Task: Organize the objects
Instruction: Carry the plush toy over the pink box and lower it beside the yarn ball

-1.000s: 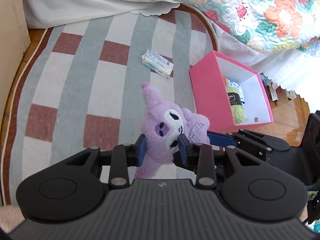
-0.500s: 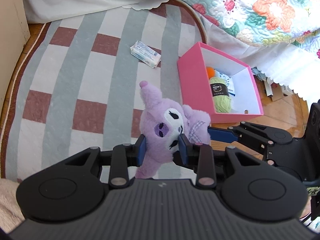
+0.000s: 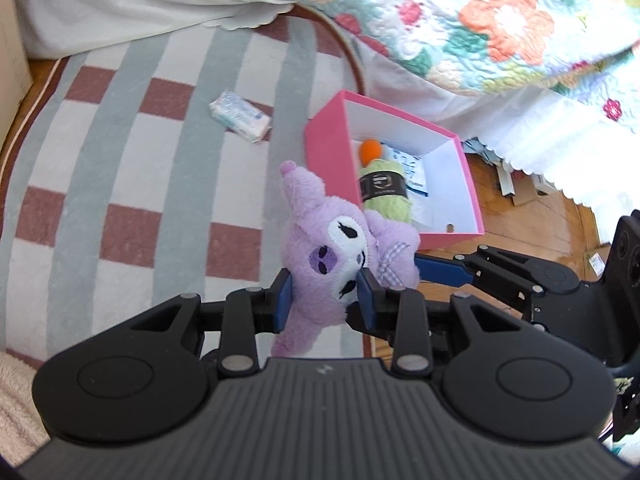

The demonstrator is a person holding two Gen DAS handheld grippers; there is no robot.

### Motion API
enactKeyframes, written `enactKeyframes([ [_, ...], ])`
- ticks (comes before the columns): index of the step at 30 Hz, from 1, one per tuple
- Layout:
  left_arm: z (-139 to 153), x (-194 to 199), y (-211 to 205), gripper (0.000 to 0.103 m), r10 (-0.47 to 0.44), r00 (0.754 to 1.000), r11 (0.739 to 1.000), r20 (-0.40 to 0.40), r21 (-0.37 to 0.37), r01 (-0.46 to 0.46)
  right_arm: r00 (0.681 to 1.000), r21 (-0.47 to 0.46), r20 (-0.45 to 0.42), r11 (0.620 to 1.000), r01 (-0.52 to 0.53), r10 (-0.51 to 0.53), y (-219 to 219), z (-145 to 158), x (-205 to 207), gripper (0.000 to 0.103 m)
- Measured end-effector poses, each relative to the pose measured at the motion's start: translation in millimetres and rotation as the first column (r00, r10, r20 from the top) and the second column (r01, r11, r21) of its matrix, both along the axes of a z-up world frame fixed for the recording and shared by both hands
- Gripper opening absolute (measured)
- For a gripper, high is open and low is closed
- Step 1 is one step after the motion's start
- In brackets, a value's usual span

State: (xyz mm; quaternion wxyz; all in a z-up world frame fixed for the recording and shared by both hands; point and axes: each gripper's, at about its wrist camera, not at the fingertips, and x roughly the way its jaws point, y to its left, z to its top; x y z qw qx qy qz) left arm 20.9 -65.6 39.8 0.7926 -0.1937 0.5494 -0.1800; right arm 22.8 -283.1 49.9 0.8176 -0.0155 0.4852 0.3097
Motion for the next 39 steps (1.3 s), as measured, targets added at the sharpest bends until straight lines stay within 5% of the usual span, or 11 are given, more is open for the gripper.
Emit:
enactKeyframes([
  [27, 11, 25, -93, 0.033, -0.15, 0.989, 0.989, 0.003, -0.018, 0.15, 0.992, -0.088, 0.057, 0.989, 0.118, -0.114, -76, 10, 1, 0.065],
  [39, 2, 76, -161, 0.033, -0.159, 0.987, 0.987, -0.008, -0.041, 0.159, 0.97, -0.104, 0.099, 0.968, 0.23, -0.22, -130, -4, 34, 0.065],
])
